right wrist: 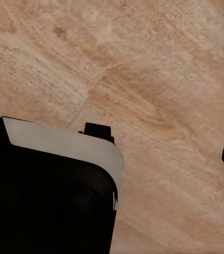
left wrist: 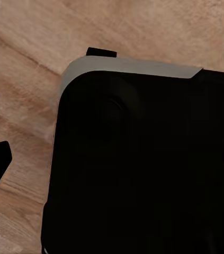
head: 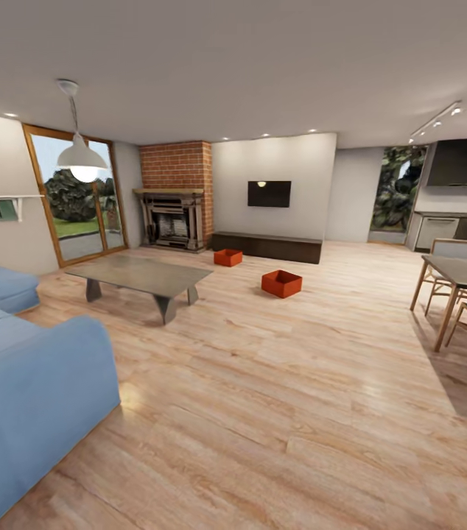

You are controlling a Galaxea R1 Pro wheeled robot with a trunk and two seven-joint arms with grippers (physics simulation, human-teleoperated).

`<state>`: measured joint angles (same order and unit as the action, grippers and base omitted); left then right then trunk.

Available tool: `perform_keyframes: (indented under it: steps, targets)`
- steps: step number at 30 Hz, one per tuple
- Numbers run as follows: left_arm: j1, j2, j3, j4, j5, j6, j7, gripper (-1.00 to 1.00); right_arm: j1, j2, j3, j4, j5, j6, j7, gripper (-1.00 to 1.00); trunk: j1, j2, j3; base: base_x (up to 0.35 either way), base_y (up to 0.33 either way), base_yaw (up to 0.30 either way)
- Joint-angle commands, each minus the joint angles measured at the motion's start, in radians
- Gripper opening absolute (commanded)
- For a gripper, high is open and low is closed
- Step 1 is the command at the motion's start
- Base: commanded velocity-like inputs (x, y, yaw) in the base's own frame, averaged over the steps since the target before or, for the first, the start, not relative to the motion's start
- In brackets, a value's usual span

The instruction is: Move the two storage containers from the living room to the garage. In the garage, place one container on the floor and stack the other container on top of it (either order is fine).

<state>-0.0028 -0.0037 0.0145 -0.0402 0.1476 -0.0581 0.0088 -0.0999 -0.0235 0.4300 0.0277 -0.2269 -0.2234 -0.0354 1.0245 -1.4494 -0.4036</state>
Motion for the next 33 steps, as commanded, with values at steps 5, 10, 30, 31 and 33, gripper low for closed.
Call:
perform_keyframes:
  steps: [5,10,30,31,33]
  targets:
    - [0.000,0.001,0.001,0.000,0.007,-0.003,0.000,1.00,-0.001,0.001,0.014,0.003,-0.005,-0.005,0.000,1.00,0.001,-0.001,-0.001,0.302,-0.150,-0.282]
    - [0.000,0.001,0.001,0.000,0.007,-0.003,0.001,1.00,-0.001,0.001,0.015,0.003,-0.005,-0.005,0.000,1.00,0.001,-0.001,-0.001,0.313,-0.058,-0.094]
    - [0.000,0.000,0.001,0.000,0.009,-0.003,0.001,1.00,-0.001,0.001,0.018,0.003,-0.002,-0.007,0.000,1.00,0.001,-0.001,-0.001,0.320,-0.003,-0.005]
    - [0.000,0.000,0.001,0.000,0.009,-0.003,0.001,1.00,-0.001,0.001,0.018,0.003,-0.002,-0.007,0.000,1.00,0.001,-0.001,-0.001,0.322,0.000,0.000]
    - [0.000,0.000,0.001,0.000,0.009,-0.003,0.002,1.00,-0.001,0.001,0.018,0.003,-0.002,-0.007,0.000,1.00,0.001,-0.001,-0.001,0.322,0.000,0.000]
